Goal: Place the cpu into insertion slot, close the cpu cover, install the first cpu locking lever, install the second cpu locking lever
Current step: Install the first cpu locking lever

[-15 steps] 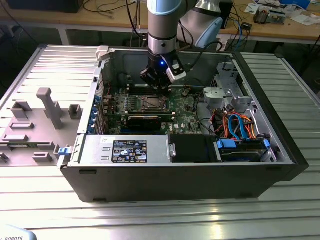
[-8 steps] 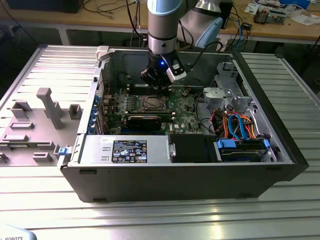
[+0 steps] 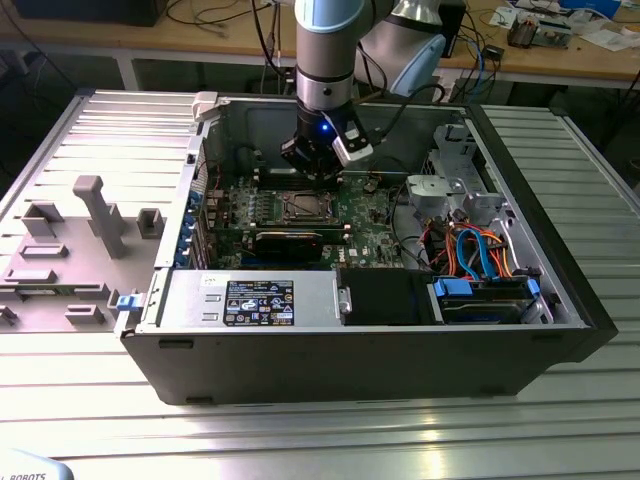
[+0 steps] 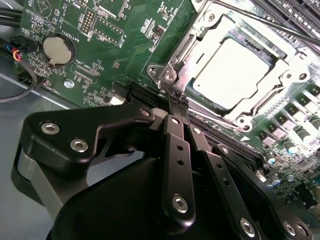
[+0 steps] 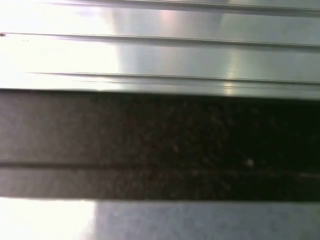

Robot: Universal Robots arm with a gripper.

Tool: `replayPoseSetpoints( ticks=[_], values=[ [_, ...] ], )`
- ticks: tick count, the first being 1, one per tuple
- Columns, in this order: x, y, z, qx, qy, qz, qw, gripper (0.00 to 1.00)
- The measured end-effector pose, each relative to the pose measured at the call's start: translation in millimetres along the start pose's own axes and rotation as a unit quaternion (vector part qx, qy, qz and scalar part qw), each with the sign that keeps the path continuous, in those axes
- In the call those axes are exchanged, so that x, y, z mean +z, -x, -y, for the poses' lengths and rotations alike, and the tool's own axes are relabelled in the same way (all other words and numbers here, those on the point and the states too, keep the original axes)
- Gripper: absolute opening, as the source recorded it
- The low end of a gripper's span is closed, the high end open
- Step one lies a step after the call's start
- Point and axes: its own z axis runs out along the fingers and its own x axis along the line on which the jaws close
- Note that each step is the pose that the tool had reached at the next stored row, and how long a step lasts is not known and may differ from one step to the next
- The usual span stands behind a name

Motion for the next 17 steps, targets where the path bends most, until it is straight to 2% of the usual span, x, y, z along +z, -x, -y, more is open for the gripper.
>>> replayPoseSetpoints(
  ticks=[6,17],
  values=[
    [-0.2,-1.8,0.1,0.000,-0.0004,-0.0001,1.00000,0.11],
    [1.1,-1.2,0.2,0.000,-0.0051,-0.0004,0.99999,0.11]
  ],
)
